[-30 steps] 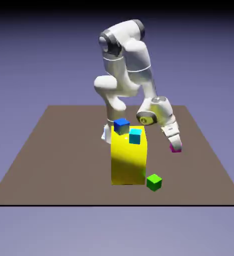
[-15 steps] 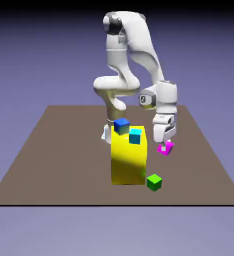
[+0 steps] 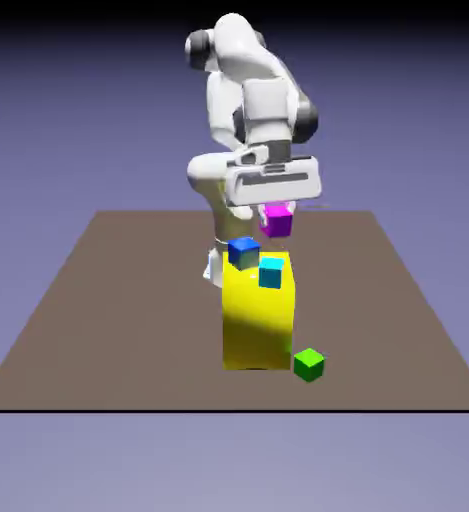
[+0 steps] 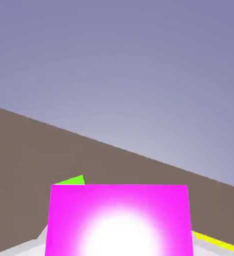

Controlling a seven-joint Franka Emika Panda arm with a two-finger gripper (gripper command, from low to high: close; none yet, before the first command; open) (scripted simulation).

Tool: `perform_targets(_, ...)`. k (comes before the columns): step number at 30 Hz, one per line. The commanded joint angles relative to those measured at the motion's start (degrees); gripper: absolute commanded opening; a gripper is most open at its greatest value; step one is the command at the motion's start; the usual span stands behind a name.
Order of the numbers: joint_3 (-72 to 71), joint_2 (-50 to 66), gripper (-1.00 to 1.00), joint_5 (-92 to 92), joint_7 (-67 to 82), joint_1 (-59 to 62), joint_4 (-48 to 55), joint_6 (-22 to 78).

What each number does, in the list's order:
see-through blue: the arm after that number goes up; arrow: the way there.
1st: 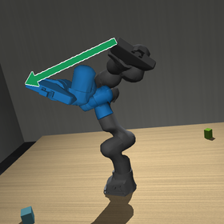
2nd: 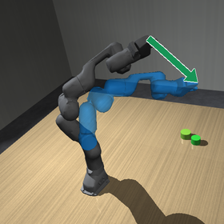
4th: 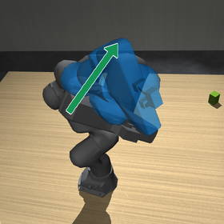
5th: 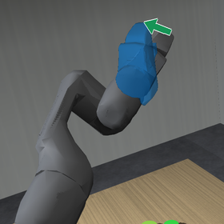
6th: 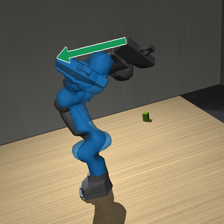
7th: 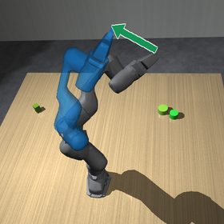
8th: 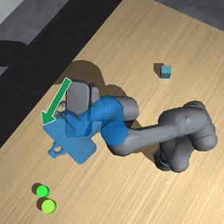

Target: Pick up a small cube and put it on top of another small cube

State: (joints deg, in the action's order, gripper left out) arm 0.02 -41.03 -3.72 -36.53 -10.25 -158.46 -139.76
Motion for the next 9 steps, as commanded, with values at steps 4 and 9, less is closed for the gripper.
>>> perform_targets(4, 0.1, 7.4, -1.00, -0.5, 0.3, -0.6, -2.5, -10.0)
perform_targets(9, 0.1, 8.5, 1.00, -0.6, 0.4, -0.7, -2.9, -11.3)
